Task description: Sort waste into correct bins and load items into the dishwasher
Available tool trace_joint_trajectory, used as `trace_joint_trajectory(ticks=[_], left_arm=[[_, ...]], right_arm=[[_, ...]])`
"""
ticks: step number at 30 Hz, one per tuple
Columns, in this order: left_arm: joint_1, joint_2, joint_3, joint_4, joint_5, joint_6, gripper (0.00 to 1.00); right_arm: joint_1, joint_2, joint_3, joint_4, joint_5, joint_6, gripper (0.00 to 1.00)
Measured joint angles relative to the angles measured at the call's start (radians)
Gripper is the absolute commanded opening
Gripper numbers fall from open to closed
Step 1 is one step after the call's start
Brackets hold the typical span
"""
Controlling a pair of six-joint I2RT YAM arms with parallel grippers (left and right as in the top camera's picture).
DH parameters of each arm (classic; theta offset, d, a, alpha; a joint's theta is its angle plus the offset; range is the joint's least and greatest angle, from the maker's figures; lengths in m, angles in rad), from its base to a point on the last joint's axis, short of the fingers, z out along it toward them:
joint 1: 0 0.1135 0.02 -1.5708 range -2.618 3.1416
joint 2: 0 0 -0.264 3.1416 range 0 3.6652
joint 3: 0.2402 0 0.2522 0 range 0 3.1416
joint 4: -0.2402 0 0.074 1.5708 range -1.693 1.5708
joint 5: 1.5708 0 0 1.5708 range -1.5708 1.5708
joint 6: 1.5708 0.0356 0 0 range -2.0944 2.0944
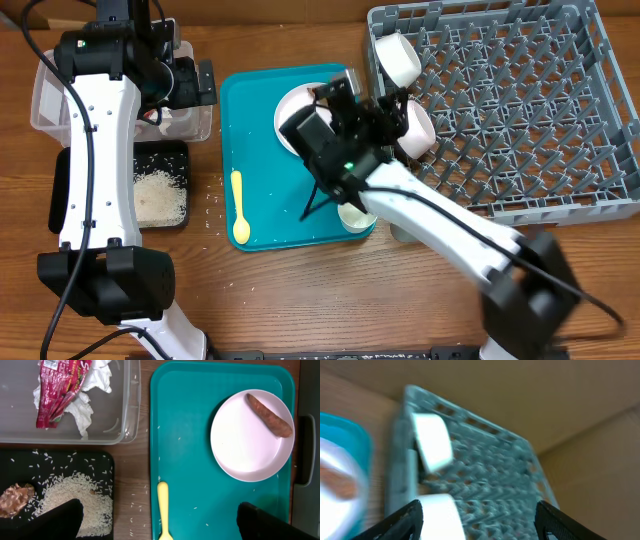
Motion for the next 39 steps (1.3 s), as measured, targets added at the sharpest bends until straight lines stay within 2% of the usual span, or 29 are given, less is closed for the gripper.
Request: trace_joint_trajectory(ticks=[3, 8, 12, 15, 21, 25, 28, 34, 39], left_arm=[[0.000, 0.000, 0.000, 0.000, 0.000, 0.000, 1.00], [0.000, 0.000, 0.000, 0.000, 0.000, 0.000, 1.00], [0.000, 0.000, 0.000, 0.000, 0.000, 0.000, 1.00], [0.000, 0.000, 0.000, 0.000, 0.000, 0.000, 1.00], [0.000, 0.000, 0.000, 0.000, 0.000, 0.000, 1.00], [0.000, 0.000, 0.000, 0.000, 0.000, 0.000, 1.00], [0.000, 0.000, 0.000, 0.000, 0.000, 0.000, 1.00], [0.000, 0.000, 0.000, 0.000, 0.000, 0.000, 1.00], [0.000, 0.000, 0.000, 0.000, 0.000, 0.000, 1.00]], right_arm=[[0.031, -0.104, 0.017, -0.102, -0.182, 0.058, 0.73], [0.034, -0.185, 0.029, -0.285, -0.649, 0.189, 0.75], [0.032, -0.174, 0.027, -0.321, -0.946, 0.224, 0.77], [0.033, -0.174, 0.027, -0.320, -1.071, 0.237, 0.77], [0.007, -0.174, 0.027, -0.340, -1.167, 0.317, 0.71], [-0.069, -0.174, 0.026, -0.387, -1.182, 0.424, 0.65], [-0.120, -0.174, 0.026, -0.355, -1.176, 0.466, 0.61], [-0.189, -0.152, 0.025, -0.115, -1.132, 0.467, 0.59], [-0.230, -0.014, 0.050, 0.066, -1.091, 0.429, 0.59]])
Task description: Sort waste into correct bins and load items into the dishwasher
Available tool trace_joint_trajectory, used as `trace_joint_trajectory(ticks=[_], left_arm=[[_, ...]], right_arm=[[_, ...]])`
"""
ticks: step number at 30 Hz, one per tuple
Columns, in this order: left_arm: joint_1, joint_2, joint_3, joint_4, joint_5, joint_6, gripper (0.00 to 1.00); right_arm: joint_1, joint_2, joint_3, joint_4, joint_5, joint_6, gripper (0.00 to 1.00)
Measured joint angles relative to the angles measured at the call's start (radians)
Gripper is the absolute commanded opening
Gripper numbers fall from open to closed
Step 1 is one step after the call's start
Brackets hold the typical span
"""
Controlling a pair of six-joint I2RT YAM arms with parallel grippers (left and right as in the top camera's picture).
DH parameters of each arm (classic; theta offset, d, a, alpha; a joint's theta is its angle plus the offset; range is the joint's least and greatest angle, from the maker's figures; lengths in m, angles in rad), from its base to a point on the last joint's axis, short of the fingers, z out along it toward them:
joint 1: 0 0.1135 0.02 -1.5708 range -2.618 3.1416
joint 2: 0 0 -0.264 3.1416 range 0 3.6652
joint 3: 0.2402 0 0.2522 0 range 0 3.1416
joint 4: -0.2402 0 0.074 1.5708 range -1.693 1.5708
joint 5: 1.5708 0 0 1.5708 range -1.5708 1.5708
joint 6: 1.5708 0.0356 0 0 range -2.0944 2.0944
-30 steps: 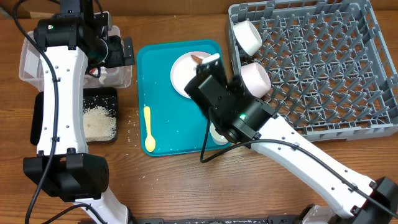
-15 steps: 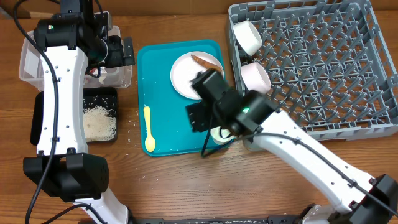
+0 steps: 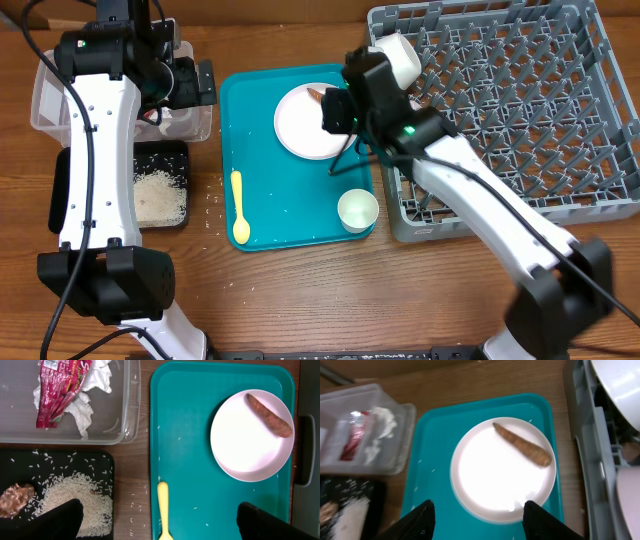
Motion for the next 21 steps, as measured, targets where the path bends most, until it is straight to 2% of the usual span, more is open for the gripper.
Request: trace_joint_trajectory(ticks=[3, 10, 17, 21], left_arm=[[0.000, 0.000, 0.000, 0.000, 0.000, 0.000, 1.00], [0.000, 0.000, 0.000, 0.000, 0.000, 0.000, 1.00], [0.000, 0.000, 0.000, 0.000, 0.000, 0.000, 1.00], [0.000, 0.000, 0.000, 0.000, 0.000, 0.000, 1.00]], right_arm=[[-0.011, 0.169, 0.095, 0.021, 0.017, -0.036, 0.58], [-0.013, 0.512, 0.499, -0.161, 0.103, -0.169, 0.60], [-0.047, 0.590, 0.553, -0.210, 0.105, -0.380, 0.59], [-0.079, 0.623, 0.553, -0.214, 0.066, -0.467, 0.56]])
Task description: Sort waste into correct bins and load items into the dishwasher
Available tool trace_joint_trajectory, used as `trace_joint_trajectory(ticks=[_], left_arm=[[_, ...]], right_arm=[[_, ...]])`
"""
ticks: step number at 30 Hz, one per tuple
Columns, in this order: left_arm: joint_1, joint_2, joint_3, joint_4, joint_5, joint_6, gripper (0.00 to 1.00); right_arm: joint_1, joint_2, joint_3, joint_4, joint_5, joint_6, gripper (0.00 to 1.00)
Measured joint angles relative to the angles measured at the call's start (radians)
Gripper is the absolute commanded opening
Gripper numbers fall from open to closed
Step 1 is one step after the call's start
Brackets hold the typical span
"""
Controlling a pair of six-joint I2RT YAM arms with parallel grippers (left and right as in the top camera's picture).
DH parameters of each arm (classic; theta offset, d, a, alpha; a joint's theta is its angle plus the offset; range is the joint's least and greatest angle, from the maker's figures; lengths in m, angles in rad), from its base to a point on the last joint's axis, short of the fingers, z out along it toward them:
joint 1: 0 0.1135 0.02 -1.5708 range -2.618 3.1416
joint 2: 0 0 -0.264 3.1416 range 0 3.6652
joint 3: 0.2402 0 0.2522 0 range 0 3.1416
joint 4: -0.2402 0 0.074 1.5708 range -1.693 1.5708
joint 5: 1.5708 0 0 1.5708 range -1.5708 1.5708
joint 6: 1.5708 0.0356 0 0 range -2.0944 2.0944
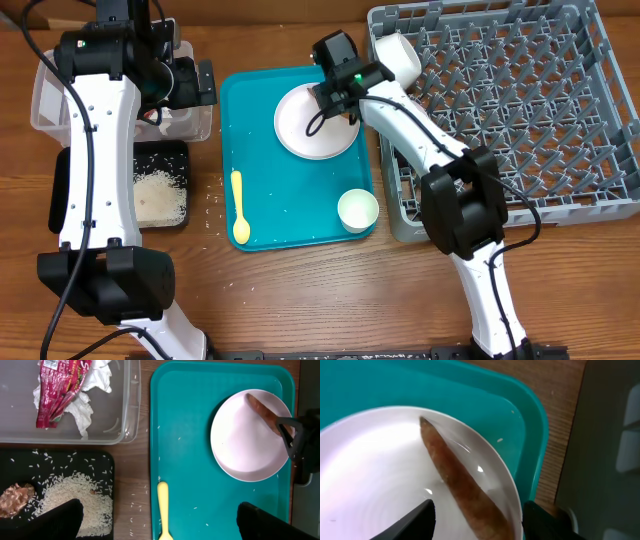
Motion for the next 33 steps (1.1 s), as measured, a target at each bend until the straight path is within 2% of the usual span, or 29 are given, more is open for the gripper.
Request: trace_joint_trajectory(ticks=[13, 22, 33], left_arm=[[0.000, 0.000, 0.000, 0.000, 0.000, 0.000, 1.00], [0.000, 0.000, 0.000, 0.000, 0.000, 0.000, 1.00], [0.000, 0.000, 0.000, 0.000, 0.000, 0.000, 1.00]], right_arm=[[-0.015, 0.029, 0.000, -0.037, -0.136, -0.070, 0.53], [-0.016, 0.035, 0.006, -0.051, -0.155, -0.081, 0.53], [0.010, 0.035, 0.035, -0.188, -0.204, -0.058, 0.55]])
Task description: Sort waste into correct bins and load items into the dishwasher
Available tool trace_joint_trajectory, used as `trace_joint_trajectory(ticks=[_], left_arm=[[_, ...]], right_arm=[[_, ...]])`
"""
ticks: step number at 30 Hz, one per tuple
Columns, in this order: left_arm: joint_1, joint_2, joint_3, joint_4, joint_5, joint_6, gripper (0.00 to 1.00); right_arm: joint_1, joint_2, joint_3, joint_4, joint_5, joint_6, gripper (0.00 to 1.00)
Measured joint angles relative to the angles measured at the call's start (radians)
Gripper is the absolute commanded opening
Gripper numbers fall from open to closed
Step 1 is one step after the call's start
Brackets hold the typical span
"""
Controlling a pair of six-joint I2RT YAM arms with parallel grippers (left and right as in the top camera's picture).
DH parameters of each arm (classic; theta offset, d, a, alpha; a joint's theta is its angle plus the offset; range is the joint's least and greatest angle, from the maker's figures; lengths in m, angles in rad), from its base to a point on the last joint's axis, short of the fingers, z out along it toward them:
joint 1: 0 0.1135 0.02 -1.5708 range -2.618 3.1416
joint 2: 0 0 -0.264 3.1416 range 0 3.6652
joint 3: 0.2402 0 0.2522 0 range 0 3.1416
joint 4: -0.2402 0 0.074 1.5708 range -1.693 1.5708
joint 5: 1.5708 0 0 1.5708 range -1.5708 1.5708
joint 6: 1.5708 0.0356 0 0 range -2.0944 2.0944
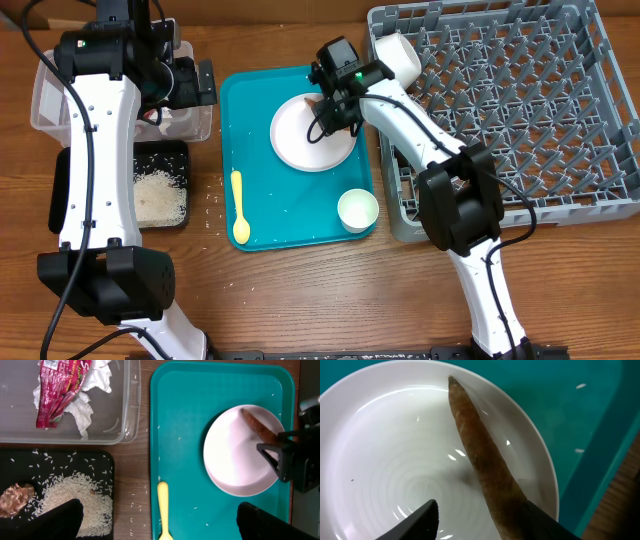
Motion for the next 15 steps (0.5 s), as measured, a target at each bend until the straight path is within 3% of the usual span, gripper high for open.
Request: trace_joint_trajectory(ticks=[15], left_arm=[[0.000, 0.000, 0.000, 0.000, 0.000, 0.000, 1.00]], right_arm=[[0.135, -0.010, 0.018, -0.205, -0.126, 0.136, 0.50]])
